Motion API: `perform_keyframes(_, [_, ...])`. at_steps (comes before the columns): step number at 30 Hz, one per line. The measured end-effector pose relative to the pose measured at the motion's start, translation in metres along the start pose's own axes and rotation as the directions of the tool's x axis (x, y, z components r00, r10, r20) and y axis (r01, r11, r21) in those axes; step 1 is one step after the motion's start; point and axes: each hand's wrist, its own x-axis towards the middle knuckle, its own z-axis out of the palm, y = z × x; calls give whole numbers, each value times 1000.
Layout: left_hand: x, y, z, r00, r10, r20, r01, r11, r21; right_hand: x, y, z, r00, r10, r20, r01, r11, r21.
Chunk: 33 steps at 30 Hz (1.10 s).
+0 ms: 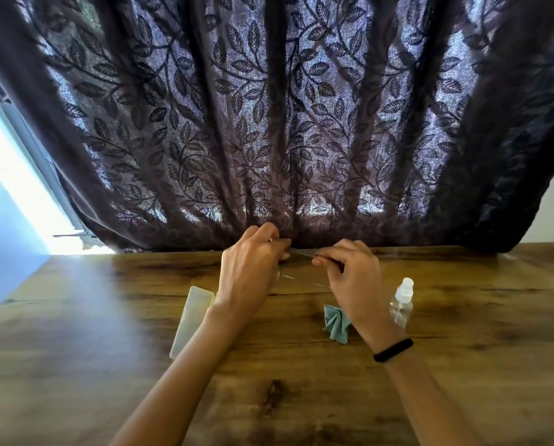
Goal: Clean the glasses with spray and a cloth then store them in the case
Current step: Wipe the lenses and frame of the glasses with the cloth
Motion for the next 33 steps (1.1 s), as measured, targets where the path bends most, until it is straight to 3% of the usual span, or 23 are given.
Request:
perform_keyframes(5, [0,-2,1,1000,-3,10,2,1000,6,0,0,1,998,-57,16,57,998,-18])
perform_keyframes(9, [-2,-11,5,996,-89,-27,88,996,-25,-1,-5,-3,995,-62,-76,66,996,55])
perform_keyframes(13, [-6,-24,7,957,-282,-76,266,950,-165,-3,-1,-14,947,25,-321,45,977,209])
perform_keyframes(17, [-10,-36,8,930,-352,-100,316,911,-266,-10,7,-17,869,251,-425,-36,891,453])
perform_keyframes(20, [-13,-44,7,908,-406,-103,354,875,-329,-20,16,-7,833,391,-392,-121,820,559])
perform_keyframes(24, [-16,-46,7,856,-512,-69,430,780,-454,-37,30,12,802,546,-240,-263,685,679])
perform_keyframes(29, [-19,-47,9,807,-591,-5,479,659,-580,-48,32,32,865,498,-64,-328,657,679])
perform_keyframes(33, [-21,-45,11,772,-635,34,502,576,-645,-45,31,36,898,440,-34,-290,647,705])
